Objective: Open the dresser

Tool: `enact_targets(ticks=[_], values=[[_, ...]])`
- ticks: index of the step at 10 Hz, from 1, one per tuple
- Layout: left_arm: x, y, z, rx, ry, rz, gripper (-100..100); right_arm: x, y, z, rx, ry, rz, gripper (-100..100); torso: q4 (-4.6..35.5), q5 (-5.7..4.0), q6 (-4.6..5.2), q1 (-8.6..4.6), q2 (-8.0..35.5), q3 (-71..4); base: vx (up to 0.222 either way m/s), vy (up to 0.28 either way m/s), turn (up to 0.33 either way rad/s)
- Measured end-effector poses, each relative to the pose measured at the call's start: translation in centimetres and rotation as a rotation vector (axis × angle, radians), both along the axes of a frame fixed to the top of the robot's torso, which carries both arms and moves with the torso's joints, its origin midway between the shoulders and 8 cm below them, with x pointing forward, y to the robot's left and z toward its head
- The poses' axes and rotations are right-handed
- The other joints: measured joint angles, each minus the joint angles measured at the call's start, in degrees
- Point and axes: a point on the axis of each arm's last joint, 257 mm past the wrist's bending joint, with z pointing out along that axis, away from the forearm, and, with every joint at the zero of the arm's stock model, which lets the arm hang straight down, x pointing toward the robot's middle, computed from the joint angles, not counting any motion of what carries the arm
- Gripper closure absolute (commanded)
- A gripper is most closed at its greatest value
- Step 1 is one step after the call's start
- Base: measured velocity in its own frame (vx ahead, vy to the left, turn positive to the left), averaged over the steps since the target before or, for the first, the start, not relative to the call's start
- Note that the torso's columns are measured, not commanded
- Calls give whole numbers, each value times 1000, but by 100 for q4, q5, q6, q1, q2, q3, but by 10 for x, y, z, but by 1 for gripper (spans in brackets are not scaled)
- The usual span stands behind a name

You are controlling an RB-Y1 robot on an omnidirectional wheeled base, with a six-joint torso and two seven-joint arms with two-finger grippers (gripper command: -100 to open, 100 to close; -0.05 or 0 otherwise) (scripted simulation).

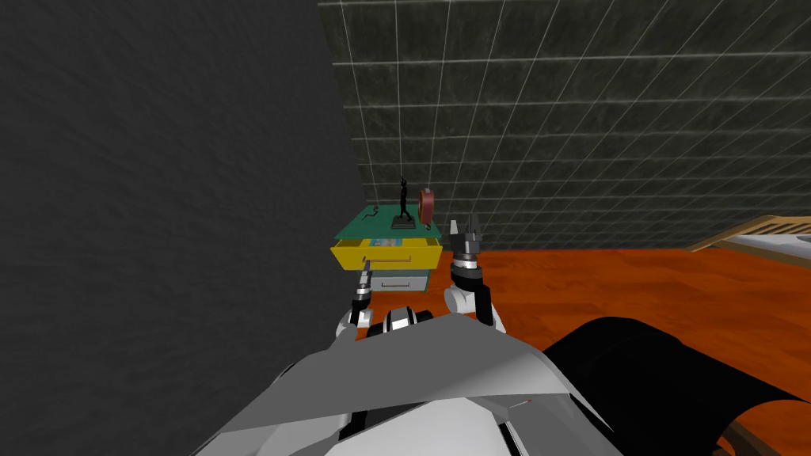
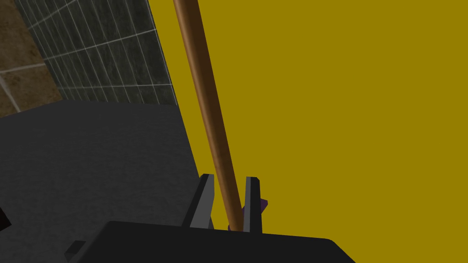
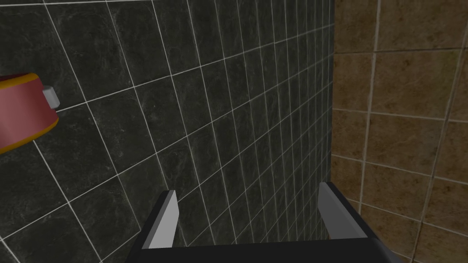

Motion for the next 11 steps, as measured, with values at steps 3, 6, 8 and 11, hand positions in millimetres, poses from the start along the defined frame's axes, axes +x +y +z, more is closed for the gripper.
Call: enact_targets(ticks=[3, 6, 8, 11], values=[[-5, 13, 0, -1, 0, 4, 100, 0, 0, 0, 0, 0, 0, 0, -1, 0, 4, 2, -1, -2, -74, -21, -3], [-8, 22, 1, -1, -3, 6, 100, 0, 0, 0, 0, 0, 0, 0, 9, -4, 2, -1, 1, -2, -53, -15, -9], [-9, 31, 4, 0, -9, 7, 100, 0, 0, 0, 0, 0, 0, 0, 16, -6, 0, -7, 24, 11, -68, -28, -1], [-15, 40, 5, 1, -10, 7, 100, 0, 0, 0, 0, 0, 0, 0, 27, -11, -2, -1, 27, 12, -67, -12, -14]])
